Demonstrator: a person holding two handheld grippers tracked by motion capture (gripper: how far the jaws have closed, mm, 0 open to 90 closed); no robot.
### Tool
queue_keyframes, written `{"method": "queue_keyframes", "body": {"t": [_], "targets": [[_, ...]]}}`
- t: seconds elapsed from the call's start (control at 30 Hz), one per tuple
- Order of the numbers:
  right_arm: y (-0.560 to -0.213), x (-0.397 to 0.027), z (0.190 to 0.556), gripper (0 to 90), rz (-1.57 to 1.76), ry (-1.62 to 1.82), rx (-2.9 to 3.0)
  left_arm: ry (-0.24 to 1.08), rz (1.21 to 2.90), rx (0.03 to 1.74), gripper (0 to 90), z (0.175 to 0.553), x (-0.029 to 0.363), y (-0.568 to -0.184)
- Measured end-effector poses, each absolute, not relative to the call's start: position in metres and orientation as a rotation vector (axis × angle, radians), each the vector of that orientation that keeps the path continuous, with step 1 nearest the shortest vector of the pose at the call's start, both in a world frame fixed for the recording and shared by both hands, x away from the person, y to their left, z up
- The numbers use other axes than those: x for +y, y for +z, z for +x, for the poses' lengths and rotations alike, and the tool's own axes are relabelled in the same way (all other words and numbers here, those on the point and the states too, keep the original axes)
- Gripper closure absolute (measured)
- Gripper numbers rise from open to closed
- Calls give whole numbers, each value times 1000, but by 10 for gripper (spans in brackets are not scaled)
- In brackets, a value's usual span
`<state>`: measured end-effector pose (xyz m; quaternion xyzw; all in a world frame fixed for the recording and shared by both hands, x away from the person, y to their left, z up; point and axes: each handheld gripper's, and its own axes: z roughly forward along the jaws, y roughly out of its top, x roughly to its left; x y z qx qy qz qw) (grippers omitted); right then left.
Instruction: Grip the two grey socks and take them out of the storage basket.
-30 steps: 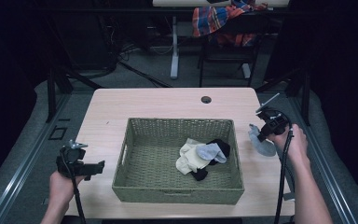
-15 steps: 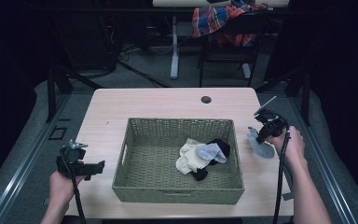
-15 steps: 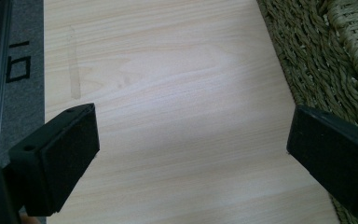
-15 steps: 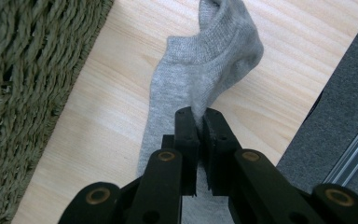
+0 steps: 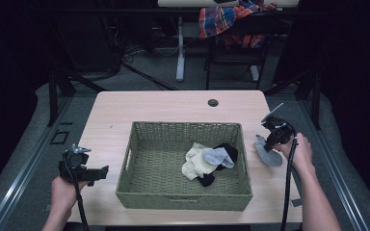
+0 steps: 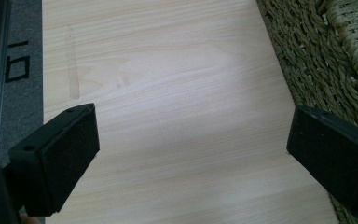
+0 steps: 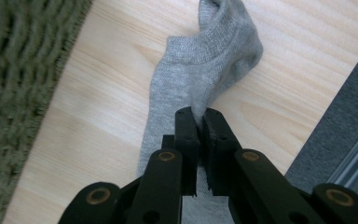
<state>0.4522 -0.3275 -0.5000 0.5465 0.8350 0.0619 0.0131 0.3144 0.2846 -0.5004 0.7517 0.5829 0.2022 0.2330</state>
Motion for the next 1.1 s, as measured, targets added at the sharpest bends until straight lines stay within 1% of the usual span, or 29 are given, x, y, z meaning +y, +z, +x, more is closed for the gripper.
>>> {"method": "queue_keyframes", "body": {"t": [0.53, 0.6, 0.73, 0.77, 0.8, 0.87, 1.1], "targets": [[-520, -327, 454, 845, 1732, 151, 2612, 553, 2067, 1601, 24, 314, 284, -500], [-519, -327, 454, 791, 1730, 154, 2624, 553, 2067, 1602, 24, 314, 284, -500], [-505, -328, 452, 615, 1722, 229, 2601, 556, 2065, 1602, 24, 314, 284, -500], [-493, -328, 449, 538, 1705, 264, 2586, 555, 2066, 1602, 24, 314, 284, -500], [-493, -328, 449, 538, 1705, 264, 2586, 555, 2066, 1602, 24, 314, 284, -500], [-483, -326, 447, 444, 1681, 283, 2576, 556, 2066, 1601, 24, 314, 284, -500], [-443, -324, 437, 220, 1616, 384, 2557, 557, 2066, 1602, 24, 314, 285, -500]]}}
